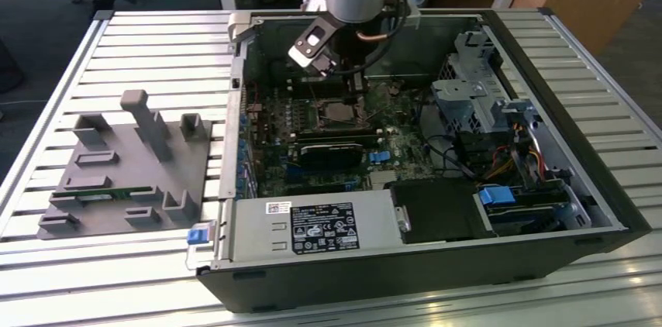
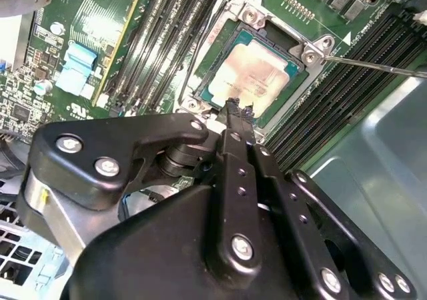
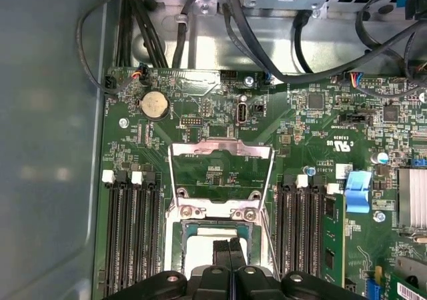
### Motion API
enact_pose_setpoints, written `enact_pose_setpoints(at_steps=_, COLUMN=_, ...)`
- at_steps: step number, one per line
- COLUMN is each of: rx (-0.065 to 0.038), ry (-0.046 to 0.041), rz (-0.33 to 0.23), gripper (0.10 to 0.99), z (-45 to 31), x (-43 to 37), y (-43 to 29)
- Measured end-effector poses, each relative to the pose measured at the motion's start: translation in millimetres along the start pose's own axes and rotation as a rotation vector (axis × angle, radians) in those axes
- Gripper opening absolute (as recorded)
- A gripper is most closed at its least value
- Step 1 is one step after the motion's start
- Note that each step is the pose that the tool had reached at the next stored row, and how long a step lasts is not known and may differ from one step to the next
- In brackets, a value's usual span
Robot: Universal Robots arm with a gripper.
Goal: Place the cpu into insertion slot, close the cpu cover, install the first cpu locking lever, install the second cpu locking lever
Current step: 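Close the cpu cover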
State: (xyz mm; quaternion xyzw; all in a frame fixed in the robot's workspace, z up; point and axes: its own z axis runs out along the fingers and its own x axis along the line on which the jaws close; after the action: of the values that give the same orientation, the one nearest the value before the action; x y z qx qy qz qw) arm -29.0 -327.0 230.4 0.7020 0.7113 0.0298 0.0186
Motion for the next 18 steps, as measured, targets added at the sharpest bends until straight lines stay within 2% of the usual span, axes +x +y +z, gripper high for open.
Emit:
enact_pose_setpoints(at_steps=5, rx=0.000, ry=0.0002, rz=0.000, gripper=0.106, z=-3.9, x=0.2, y=0.4)
enact_pose_setpoints(at_steps=12, rx=0.000, ry=0.0002, rz=0.000, gripper=0.106, z=-16.0, x=1.0, y=1.2)
enact_pose_setpoints(at_steps=18, rx=0.000, ry=0.0003, rz=0.000, gripper=0.106, z=-17.3, x=1.0, y=5.0)
